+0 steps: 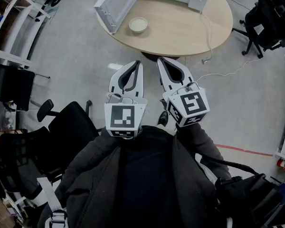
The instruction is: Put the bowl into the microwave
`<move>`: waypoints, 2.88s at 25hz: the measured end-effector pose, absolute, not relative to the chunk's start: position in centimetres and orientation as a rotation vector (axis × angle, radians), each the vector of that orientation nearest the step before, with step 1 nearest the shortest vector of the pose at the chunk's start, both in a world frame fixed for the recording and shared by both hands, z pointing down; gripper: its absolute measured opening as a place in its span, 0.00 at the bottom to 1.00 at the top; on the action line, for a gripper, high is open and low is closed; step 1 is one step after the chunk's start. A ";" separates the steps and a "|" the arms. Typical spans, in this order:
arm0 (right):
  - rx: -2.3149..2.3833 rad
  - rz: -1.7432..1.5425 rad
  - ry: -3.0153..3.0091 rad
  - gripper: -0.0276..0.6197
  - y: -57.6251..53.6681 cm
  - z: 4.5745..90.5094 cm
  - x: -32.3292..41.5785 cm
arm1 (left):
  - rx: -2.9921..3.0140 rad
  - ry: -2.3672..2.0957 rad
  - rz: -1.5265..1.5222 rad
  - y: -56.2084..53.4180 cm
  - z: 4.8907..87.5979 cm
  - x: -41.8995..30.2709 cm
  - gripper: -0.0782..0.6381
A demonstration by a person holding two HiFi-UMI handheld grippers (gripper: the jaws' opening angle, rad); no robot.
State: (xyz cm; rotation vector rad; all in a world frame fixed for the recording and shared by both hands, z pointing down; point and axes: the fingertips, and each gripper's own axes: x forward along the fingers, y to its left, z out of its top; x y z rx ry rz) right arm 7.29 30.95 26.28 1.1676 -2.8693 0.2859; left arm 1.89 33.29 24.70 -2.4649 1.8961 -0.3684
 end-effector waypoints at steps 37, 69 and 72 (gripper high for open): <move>1.063 0.413 -2.793 0.05 16.9 31.9 1.8 | -2.519 2.053 -0.310 19.4 29.6 -4.4 0.12; 1.001 0.548 -2.591 0.14 2.0 45.5 -0.9 | -2.523 2.231 -0.314 7.1 40.3 -9.0 0.12; 0.991 0.551 -2.571 0.14 1.2 47.0 -1.3 | -2.487 2.267 -0.322 6.7 41.5 -9.9 0.12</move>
